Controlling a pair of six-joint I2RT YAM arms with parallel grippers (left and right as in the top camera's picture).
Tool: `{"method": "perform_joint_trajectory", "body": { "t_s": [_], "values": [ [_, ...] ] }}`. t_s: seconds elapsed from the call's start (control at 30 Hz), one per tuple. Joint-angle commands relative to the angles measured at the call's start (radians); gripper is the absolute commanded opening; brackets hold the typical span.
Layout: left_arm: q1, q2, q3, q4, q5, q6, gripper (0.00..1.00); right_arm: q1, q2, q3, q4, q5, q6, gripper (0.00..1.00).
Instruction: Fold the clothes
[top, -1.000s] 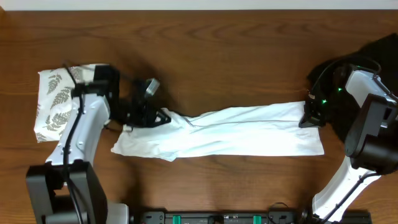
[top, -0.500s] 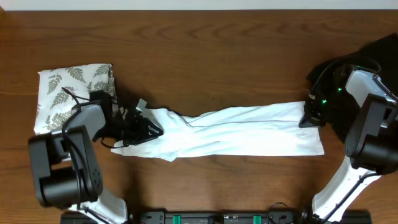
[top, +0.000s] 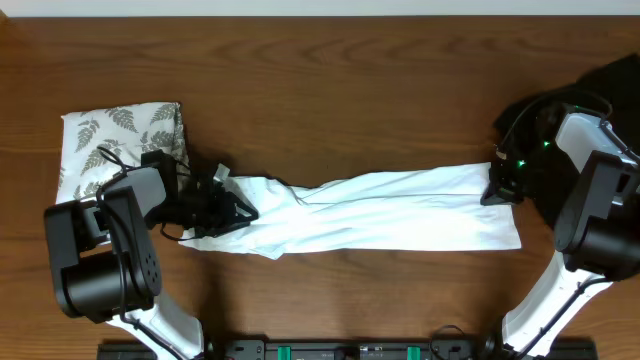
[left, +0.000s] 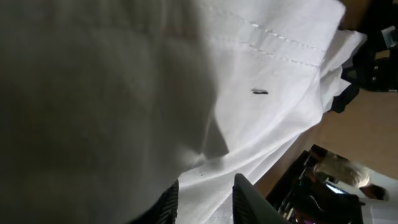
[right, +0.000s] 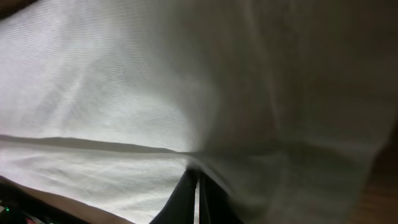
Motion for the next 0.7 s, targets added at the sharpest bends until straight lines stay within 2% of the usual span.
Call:
{"method": "perform_joint_trajectory", "body": {
  "t_s": [0.0, 0.4, 0.67],
  "values": [
    [0.009, 0.018, -0.003, 0.014, -0.198, -0.032, 0.33, 0.006, -0.005, -0.013, 0.007, 0.012, 0.01, 0.04],
    [0.011, 0.018, -0.003, 0.02, -0.207, -0.04, 0.37, 0.004, -0.005, -0.013, -0.001, 0.073, 0.023, 0.05],
    [0.011, 0.018, -0.003, 0.02, -0.207, -0.043, 0.37, -0.037, -0.006, 0.036, -0.013, 0.129, 0.068, 0.14]
  ]
}}
